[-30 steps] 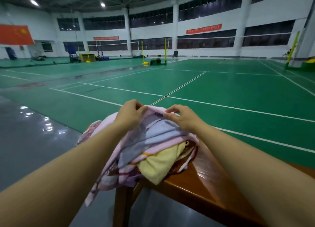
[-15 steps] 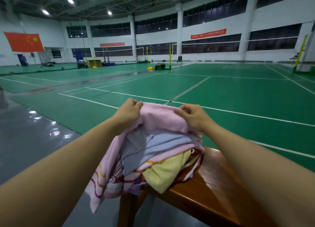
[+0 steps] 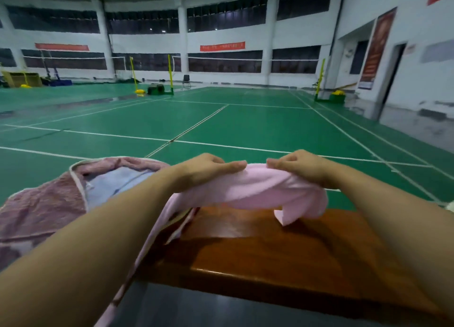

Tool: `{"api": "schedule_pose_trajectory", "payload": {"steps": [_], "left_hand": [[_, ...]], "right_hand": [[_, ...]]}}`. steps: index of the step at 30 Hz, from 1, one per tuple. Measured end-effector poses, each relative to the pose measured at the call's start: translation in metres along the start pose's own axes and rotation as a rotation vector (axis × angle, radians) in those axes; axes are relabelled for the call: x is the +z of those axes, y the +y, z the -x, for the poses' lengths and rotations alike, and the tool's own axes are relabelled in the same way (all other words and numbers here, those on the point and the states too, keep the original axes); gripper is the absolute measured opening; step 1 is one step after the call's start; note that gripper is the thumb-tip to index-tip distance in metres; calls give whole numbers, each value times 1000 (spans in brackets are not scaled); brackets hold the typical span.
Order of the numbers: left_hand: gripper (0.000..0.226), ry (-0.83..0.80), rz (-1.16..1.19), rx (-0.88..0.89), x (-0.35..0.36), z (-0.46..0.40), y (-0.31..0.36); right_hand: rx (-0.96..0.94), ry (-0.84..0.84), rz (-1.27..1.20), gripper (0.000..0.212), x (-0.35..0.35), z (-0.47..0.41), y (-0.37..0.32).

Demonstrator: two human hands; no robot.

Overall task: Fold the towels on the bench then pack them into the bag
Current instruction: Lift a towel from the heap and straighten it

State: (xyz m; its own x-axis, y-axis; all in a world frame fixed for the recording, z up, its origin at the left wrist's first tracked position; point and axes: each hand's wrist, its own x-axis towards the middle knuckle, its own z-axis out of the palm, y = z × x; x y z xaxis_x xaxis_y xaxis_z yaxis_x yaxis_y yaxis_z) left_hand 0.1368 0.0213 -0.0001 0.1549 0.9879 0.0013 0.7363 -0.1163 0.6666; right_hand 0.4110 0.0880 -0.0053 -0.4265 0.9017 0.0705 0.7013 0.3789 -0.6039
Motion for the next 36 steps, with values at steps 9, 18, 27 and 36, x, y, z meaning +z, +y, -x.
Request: {"api": "schedule_pose_trajectory", "payload": {"steps": [9,18,27,36], "left_hand": [[34,-178,-191,242,130,-61,80],[39,-294,381,-12,124,-53,45],[82,-281,618,7,87,-50,15],[27,102,-41,124,80,-58,-3]], "right_hand": [[362,146,205,76,-75,133,113],[206,172,-277,26,-58,131,120],[297,99,-651,73,-63,115,119],[87,423,-438,55,-69,112,122]]}}
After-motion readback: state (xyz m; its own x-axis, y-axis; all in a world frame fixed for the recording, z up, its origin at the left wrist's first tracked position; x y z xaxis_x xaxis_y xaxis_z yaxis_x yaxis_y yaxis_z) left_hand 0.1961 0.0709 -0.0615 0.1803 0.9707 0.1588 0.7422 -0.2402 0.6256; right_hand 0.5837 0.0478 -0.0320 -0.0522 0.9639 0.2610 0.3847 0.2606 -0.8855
